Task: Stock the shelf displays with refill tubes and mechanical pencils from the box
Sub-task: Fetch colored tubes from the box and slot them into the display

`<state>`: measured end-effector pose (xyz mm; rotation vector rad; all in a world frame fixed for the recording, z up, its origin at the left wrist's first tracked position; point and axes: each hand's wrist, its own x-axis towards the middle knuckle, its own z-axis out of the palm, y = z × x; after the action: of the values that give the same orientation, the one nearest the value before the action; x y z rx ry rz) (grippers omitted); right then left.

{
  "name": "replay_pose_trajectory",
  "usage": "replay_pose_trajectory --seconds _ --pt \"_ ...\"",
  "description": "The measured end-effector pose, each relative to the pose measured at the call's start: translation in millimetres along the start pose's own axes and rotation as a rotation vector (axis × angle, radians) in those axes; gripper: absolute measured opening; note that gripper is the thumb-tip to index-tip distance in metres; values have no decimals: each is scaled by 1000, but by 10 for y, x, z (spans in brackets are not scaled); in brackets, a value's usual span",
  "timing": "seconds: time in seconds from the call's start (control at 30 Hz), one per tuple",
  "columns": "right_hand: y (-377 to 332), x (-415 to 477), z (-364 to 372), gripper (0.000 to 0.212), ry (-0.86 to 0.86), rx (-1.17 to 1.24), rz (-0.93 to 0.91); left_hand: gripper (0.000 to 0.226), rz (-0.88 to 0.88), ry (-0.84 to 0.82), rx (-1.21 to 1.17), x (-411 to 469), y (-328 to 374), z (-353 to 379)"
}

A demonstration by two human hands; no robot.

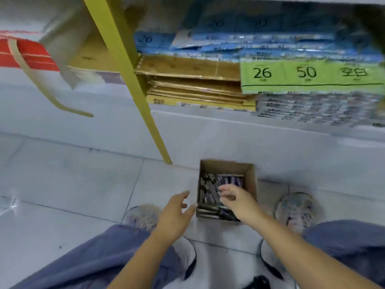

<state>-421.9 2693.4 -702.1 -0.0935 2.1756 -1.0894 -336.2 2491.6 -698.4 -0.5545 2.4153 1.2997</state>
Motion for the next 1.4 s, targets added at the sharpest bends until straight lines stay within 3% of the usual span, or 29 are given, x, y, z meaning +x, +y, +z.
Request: replay_pose_trajectory --seconds 0.2,0.43,0.57,1.17,1.4 --pt "351 507 204 51 -165 -165 141 56 -127 -193 -143 183 -201 152" --pt "493 809 279 72 -322 -353 156 48 -157 -246 -303 200 -215 162" --pt "478 824 346 71 -434 -388 118 48 -154 -252 -316 190 -191 148" --pt "439 904 285 51 -608 -173 188 45 -104 -255 -274 167 -165 125" --pt "489 829 311 47 -549 -105 207 46 -100 -245 -275 156 -164 132"
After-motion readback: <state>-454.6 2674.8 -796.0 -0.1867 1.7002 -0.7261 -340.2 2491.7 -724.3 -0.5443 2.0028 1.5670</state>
